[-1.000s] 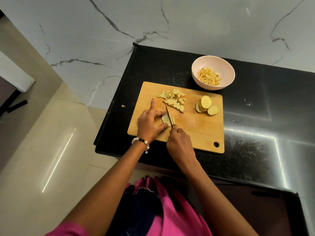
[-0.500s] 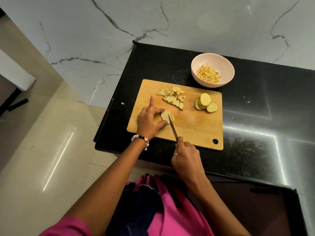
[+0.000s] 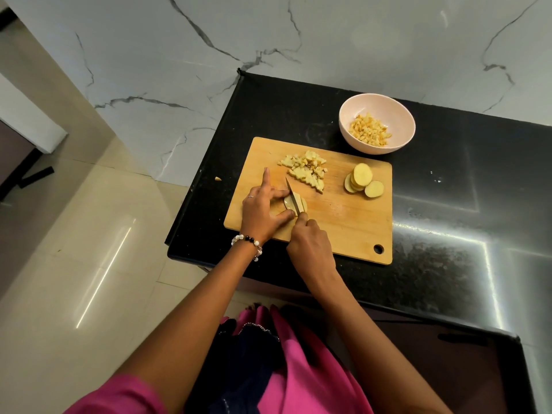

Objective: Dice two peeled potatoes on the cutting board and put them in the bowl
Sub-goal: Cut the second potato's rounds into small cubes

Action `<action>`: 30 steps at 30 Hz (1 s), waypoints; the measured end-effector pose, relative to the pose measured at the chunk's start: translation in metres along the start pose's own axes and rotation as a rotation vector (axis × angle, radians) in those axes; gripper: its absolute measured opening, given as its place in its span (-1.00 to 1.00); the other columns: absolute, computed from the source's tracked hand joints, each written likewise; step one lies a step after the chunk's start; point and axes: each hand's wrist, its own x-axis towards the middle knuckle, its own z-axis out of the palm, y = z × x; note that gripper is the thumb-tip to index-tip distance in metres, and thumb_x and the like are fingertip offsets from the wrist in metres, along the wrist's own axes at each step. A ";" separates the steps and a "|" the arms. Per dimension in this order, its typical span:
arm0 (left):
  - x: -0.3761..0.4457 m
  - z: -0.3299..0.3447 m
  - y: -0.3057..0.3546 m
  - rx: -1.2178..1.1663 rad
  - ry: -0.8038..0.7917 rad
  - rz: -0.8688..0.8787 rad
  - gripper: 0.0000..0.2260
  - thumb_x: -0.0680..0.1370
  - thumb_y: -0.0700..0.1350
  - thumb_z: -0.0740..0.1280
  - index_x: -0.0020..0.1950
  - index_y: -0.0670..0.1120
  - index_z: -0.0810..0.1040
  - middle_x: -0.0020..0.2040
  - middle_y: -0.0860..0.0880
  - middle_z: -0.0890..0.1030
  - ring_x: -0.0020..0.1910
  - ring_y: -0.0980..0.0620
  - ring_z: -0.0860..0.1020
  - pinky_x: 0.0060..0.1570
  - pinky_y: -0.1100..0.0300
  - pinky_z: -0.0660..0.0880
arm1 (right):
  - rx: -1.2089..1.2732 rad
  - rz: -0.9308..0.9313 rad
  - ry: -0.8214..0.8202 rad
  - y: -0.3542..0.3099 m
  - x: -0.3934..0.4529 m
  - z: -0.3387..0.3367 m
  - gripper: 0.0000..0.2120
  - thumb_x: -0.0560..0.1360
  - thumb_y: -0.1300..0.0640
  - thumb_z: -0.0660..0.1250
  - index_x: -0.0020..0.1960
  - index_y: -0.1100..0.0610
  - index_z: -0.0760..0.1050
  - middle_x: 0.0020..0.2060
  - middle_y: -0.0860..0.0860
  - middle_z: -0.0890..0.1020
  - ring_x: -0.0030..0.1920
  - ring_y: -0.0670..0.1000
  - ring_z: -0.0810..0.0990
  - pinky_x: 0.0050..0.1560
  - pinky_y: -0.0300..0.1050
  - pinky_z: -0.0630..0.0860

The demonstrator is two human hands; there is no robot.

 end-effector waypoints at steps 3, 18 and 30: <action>0.000 0.001 0.001 -0.004 0.007 -0.014 -0.06 0.37 -0.05 0.52 0.53 -0.22 -0.03 0.11 0.01 0.65 0.26 -0.04 0.43 0.22 0.21 0.24 | 0.008 -0.007 0.000 0.000 -0.005 0.002 -0.59 0.55 0.37 0.01 0.39 0.39 0.20 0.02 0.27 0.51 -0.14 0.26 0.57 -0.27 -0.07 0.31; -0.004 -0.006 0.000 -0.035 0.016 -0.031 -0.09 0.36 -0.08 0.53 0.54 -0.15 0.04 0.12 0.07 0.63 0.20 0.03 0.45 0.14 0.36 0.23 | 0.142 0.020 -0.037 0.012 -0.020 -0.002 -0.51 0.53 0.30 0.08 0.46 0.31 0.16 0.06 0.23 0.52 -0.03 0.24 0.52 -0.10 0.01 0.42; -0.003 0.001 0.002 -0.063 0.087 -0.090 -0.14 0.37 -0.10 0.52 0.52 -0.22 0.11 -0.03 0.02 0.68 0.15 0.01 0.49 0.09 0.42 0.21 | 0.032 -0.045 -0.003 -0.006 -0.004 0.001 -0.58 0.53 0.37 0.04 0.38 0.40 0.21 0.01 0.29 0.52 -0.15 0.28 0.54 -0.26 -0.06 0.28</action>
